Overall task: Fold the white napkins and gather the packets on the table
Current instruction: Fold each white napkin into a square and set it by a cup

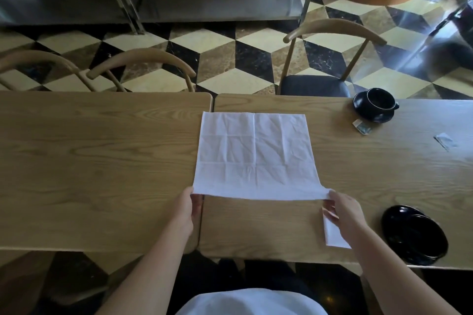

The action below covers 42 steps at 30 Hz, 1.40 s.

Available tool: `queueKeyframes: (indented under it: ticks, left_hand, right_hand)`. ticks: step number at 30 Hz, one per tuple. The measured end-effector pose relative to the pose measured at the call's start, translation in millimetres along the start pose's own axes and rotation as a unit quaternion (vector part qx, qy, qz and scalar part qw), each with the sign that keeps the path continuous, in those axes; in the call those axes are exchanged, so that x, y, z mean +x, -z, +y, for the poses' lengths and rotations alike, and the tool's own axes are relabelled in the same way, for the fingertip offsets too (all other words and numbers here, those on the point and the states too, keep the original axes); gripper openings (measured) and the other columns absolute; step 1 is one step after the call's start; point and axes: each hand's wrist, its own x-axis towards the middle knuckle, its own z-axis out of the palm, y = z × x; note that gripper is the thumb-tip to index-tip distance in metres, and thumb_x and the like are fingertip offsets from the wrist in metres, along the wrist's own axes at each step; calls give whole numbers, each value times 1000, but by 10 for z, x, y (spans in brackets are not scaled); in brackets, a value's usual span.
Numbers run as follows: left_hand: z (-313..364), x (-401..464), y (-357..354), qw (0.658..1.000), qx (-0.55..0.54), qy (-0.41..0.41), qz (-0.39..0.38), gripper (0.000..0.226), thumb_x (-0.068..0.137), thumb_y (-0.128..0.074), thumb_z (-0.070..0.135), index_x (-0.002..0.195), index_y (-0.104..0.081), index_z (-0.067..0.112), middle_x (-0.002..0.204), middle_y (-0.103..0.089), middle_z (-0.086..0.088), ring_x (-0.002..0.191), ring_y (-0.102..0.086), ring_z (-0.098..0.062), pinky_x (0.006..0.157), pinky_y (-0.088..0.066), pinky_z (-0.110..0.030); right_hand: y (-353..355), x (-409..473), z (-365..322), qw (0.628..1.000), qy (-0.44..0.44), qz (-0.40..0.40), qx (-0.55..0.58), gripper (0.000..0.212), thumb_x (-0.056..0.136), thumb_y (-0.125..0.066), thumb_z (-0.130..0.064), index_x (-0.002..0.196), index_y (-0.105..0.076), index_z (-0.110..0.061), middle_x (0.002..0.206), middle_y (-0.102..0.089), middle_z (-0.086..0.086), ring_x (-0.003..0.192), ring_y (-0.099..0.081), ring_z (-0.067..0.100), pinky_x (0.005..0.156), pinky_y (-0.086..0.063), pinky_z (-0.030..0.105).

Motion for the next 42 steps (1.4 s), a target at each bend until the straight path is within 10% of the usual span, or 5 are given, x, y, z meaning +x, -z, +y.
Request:
queueKeyframes:
  ticks: [7, 24, 42]
  left_hand:
    - [851, 176, -427, 998, -30, -63, 9, 17, 84, -64, 26, 71, -65, 16, 61, -60, 3, 53, -56, -11, 46, -40, -24]
    - [1868, 1388, -1612, 993, -87, 75, 2, 25, 93, -50, 21, 71, -57, 12, 43, -60, 2, 33, -55, -9, 35, -43, -15]
    - [1859, 1925, -1888, 997, 41, 36, 48, 33, 89, -54, 49, 78, -53, 18, 53, -58, 4, 45, -50, -10, 47, -42, -20]
  right_hand:
    - [-277, 371, -940, 988, 138, 24, -58, 19, 85, -64, -20, 89, -73, -3, 80, -60, 6, 76, -52, 20, 64, -39, 32]
    - [-1238, 1963, -1858, 996, 19, -28, -88, 15, 89, -67, -31, 89, -70, -17, 88, -70, 1, 77, -66, 13, 59, -48, 25]
    - [-1453, 2403, -1811, 986, 47, 10, -162, 32, 85, -63, -31, 109, -61, -10, 96, -68, 6, 62, -71, 12, 47, -41, 24]
